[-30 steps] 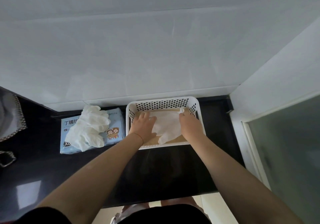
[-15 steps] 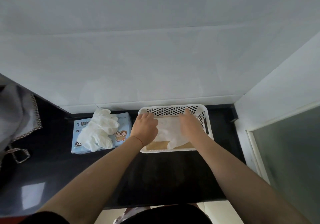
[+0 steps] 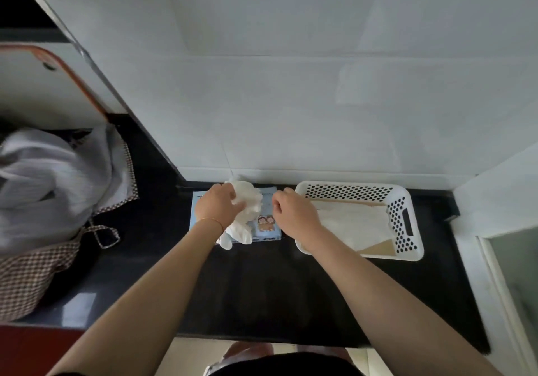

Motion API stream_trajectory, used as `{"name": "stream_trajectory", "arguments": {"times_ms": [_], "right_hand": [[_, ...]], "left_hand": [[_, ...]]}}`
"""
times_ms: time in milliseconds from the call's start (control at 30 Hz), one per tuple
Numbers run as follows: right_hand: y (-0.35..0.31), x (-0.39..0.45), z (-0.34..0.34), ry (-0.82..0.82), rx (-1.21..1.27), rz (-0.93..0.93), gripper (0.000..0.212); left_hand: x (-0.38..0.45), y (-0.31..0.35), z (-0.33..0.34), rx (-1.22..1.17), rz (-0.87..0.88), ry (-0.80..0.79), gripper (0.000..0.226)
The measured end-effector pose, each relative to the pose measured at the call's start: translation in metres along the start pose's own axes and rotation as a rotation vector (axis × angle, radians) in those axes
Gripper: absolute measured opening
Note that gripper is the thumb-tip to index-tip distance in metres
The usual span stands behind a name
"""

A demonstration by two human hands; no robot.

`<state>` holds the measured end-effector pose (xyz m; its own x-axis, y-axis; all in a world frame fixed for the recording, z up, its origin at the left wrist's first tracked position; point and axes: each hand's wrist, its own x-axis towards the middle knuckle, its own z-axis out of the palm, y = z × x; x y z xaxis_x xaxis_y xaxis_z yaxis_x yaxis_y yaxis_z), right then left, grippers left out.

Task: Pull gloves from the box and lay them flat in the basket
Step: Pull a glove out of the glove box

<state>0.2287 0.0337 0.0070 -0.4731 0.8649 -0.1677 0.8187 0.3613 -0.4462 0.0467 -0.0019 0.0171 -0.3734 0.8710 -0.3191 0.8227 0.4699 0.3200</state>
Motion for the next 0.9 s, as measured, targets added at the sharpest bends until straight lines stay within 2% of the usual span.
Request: {"name": "stream_trajectory", "arguments": {"times_ms": [67,167,333,500,567,633,700,767,833,900], "right_hand": [[-0.008,-0.002,0.002,-0.003,-0.004,0.032,0.02],[-0.015,-0.002,-0.001,0.004,0.019,0.076,0.018],[-0.026,0.0,-0.011,0.022,0.037,0.103,0.015],[-0.034,0.004,-0.02,0.058,0.081,0.123,0.017],[-0.036,0.008,-0.025,0.076,0.105,0.131,0.017],[-0.04,0.01,-0.03,0.104,0.14,0.137,0.019],[-0.045,0.012,-0.036,0.142,0.222,0.148,0.021],[-0.052,0.015,-0.043,0.188,0.39,0.202,0.02],[-0.059,0.023,-0.047,0.224,0.682,0.339,0.017],[-0.066,0.028,-0.054,0.212,1.091,0.485,0.014]], "left_hand": [[0.001,-0.003,-0.007,-0.049,0.029,0.03,0.019],[0.001,-0.003,-0.021,-0.067,0.082,0.058,0.043],[0.011,-0.007,-0.046,-0.062,0.074,0.051,0.043],[0.016,-0.006,-0.069,-0.227,0.039,0.308,0.028],[0.015,-0.005,-0.078,-0.32,0.082,0.414,0.027],[0.015,-0.002,-0.087,-0.376,0.16,0.455,0.028],[0.014,0.003,-0.095,-0.488,0.211,0.407,0.027],[0.01,0.009,-0.105,-0.78,0.201,0.275,0.023],[0.006,0.014,-0.113,-1.15,0.175,0.099,0.021],[0.003,0.014,-0.118,-1.49,0.109,-0.095,0.024]]}}
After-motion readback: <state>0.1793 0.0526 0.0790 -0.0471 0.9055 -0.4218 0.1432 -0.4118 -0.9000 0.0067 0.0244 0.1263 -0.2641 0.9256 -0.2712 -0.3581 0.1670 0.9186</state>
